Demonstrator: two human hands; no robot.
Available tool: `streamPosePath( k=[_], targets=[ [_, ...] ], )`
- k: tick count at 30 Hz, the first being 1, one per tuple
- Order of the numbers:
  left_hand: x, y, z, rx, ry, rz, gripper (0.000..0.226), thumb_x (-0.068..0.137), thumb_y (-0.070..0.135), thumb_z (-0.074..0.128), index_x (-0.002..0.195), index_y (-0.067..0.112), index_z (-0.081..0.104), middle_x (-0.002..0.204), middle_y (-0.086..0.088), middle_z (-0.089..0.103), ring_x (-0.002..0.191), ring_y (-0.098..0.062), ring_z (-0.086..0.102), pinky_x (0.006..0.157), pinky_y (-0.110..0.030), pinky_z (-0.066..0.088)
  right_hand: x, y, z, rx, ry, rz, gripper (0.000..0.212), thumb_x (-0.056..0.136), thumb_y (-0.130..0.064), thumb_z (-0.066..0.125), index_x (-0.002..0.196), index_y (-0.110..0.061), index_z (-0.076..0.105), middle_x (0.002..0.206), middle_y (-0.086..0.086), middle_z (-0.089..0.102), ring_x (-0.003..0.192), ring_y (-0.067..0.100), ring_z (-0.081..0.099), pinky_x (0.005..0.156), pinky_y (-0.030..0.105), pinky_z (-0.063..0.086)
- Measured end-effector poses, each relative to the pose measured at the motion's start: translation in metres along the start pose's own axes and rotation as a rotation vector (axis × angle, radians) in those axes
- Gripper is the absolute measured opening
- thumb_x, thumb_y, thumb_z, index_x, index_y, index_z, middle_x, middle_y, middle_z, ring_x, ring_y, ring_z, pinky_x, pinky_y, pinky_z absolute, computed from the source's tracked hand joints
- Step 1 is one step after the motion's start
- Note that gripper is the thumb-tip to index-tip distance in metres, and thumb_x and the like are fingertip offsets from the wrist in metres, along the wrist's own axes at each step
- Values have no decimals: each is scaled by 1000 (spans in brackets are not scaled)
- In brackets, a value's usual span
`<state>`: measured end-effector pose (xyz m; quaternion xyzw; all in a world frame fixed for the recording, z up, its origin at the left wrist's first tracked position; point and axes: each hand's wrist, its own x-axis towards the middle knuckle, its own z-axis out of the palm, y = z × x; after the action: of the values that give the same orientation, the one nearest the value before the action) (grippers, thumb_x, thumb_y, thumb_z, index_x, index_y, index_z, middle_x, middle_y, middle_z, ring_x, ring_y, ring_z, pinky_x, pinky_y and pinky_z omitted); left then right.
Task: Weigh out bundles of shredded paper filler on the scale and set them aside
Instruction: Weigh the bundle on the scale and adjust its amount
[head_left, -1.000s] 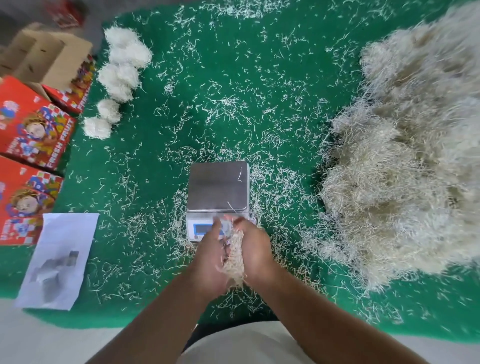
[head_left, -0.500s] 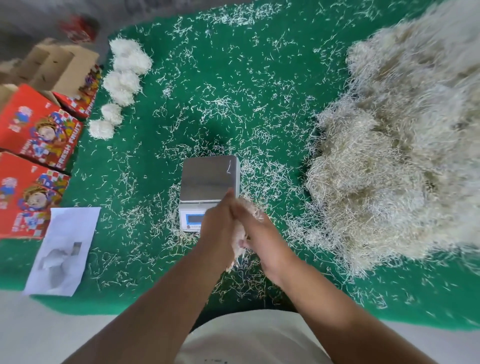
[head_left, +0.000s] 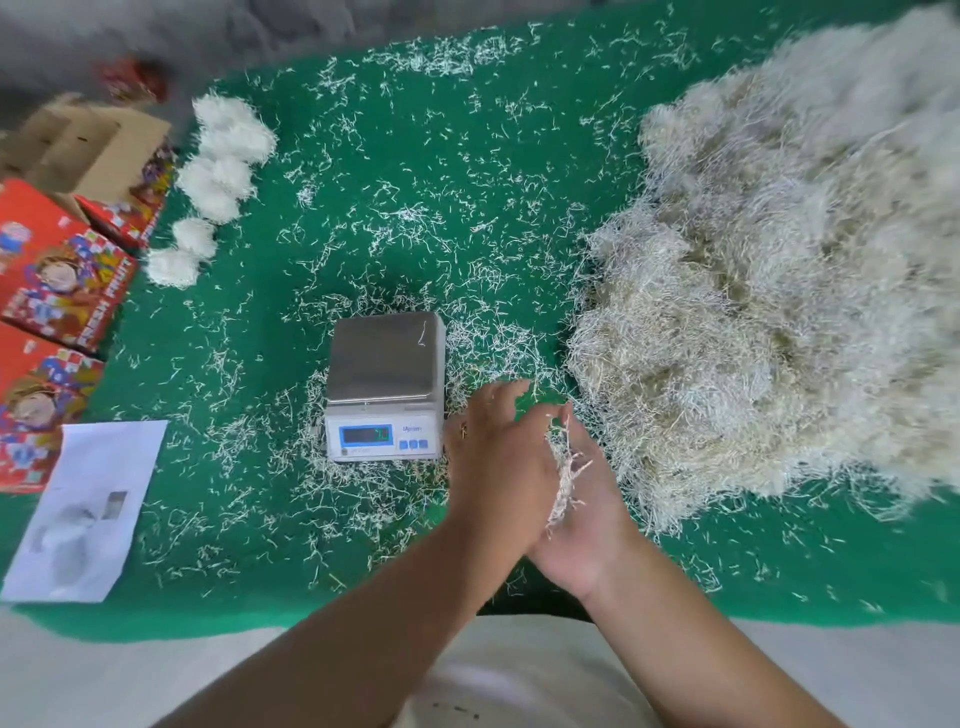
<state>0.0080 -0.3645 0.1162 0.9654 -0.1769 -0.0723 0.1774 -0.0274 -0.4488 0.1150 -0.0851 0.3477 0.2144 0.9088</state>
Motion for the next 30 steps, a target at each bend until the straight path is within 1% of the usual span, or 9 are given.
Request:
streamPosePath(
  k=[8,10,14,16,18,20,22,26,30],
  targets=[
    [-3,17,6,-26,-98,66,34,91,14,45,117,18,66,107,2,66,103,-22,58,83,-39,46,-19,-3,-5,-176,170,-260,73,91,-76,58,125,-14,74,128,13,73,116,23,73,109,44,51],
    [-12,28,2,-270,-98,49,27,99,15,49,121,21,63,114,5,64,104,-14,58,85,-35,49,-20,-9,-3,-174,170,-306,58,97,-72,53,93,-17,73,97,7,71,91,21,74,88,39,58],
    [-33,27,-22,-852,-191,-37,33,103,44,47,135,48,55,136,28,57,122,12,53,98,-19,43,-21,-40,13,-288,321,-445,41,100,-53,62,109,-13,61,77,12,74,69,23,75,60,37,60],
    [-27,16,-39,-1111,-216,-235,30,102,49,49,130,50,59,134,24,62,116,10,60,91,-24,48,-28,-50,29,-390,302,-541,32,99,-46,65,112,-17,62,81,11,80,76,25,79,62,39,65],
    [-10,0,-54,-1403,-313,-668,39,103,56,47,132,35,62,138,4,63,118,-11,65,89,-42,56,-30,-45,43,-575,291,-596,38,93,-57,65,117,-28,67,114,14,78,108,32,74,91,58,61],
    [5,-17,-66,-1654,-527,-938,56,102,66,43,127,20,64,129,-16,69,113,-35,70,96,-66,51,-29,-23,56,-801,303,-643,33,96,-64,57,96,-37,76,95,12,75,86,26,72,85,58,58],
    [11,-28,-75,-1682,-597,-941,57,99,69,48,112,20,71,117,-19,75,104,-40,74,96,-69,50,-17,8,64,-1120,336,-802,42,110,-52,44,91,-31,75,68,-1,64,65,17,60,74,47,55],
    [5,-46,-87,-1578,-467,-897,59,87,78,57,95,24,81,105,-1,80,96,-20,78,77,-36,62,9,58,61,-1662,395,-1100,33,113,-33,39,120,-24,70,118,-7,62,115,10,53,100,35,42],
    [-9,-73,-89,-1231,-270,-678,59,91,76,49,88,23,77,74,17,76,64,7,70,55,-23,50,12,84,72,-1348,223,-874,40,115,-27,38,91,-36,68,93,-17,66,93,6,61,83,28,45]
  ],
)
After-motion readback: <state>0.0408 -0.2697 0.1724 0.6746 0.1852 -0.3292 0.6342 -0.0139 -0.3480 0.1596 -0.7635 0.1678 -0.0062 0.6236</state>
